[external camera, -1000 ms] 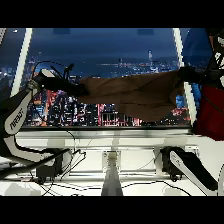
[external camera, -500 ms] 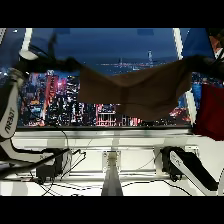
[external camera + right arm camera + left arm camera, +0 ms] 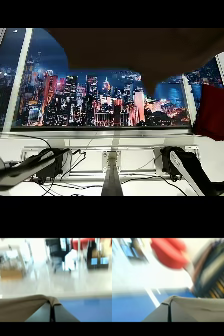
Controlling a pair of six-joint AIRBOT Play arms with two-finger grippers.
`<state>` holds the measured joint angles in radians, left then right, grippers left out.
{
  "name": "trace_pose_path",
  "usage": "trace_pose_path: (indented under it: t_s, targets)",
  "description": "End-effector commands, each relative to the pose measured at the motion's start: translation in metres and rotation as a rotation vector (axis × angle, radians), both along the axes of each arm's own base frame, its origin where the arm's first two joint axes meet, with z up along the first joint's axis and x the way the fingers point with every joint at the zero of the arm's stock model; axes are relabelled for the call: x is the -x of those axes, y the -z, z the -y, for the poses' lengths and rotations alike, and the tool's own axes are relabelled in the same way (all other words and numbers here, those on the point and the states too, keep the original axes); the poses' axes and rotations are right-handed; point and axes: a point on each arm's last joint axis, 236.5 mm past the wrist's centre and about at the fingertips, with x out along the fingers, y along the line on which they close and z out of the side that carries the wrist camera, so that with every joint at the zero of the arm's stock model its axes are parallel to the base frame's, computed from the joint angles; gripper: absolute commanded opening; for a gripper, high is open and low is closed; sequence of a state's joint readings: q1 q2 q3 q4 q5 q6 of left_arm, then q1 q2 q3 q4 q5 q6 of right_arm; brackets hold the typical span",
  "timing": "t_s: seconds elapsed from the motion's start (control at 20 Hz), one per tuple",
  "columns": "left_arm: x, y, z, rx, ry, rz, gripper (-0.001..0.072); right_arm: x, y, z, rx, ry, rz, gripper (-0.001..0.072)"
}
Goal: Fold the clothes and pants, and hang the long-sleeved shirts on hangers.
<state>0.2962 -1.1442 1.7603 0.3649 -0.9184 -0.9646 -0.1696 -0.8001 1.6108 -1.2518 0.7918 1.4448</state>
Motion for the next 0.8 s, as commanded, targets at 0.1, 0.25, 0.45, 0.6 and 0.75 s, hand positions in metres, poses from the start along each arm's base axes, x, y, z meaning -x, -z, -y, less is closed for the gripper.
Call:
trace_pose_path:
  t_s: [0.1,0.25,0.45,0.6,0.75]
  targets:
    - [0.113,-0.098,-0.028,-0.137,-0.280,0.305,0.0011,0.112,-0.081,-0.020,0.043,-0.003,0.254,0.0017]
    - [0.147,-0.106,-0.032,-0.263,-0.401,0.351,0.0011,0.158,-0.096,-0.028,0.058,-0.003,0.332,0.0017]
    - [0.124,-0.062,-0.044,-0.340,-0.412,0.172,0.0011,0.126,-0.057,-0.029,0.063,-0.027,0.156,0.0016]
    - [0.068,0.021,-0.044,-0.341,-0.241,-0.119,0.0011,0.050,0.034,-0.027,0.045,-0.084,-0.220,0.0016]
    - [0.002,0.134,-0.028,-0.346,-0.010,-0.436,0.0010,-0.024,0.150,-0.030,-0.032,-0.181,-0.622,0.0016]
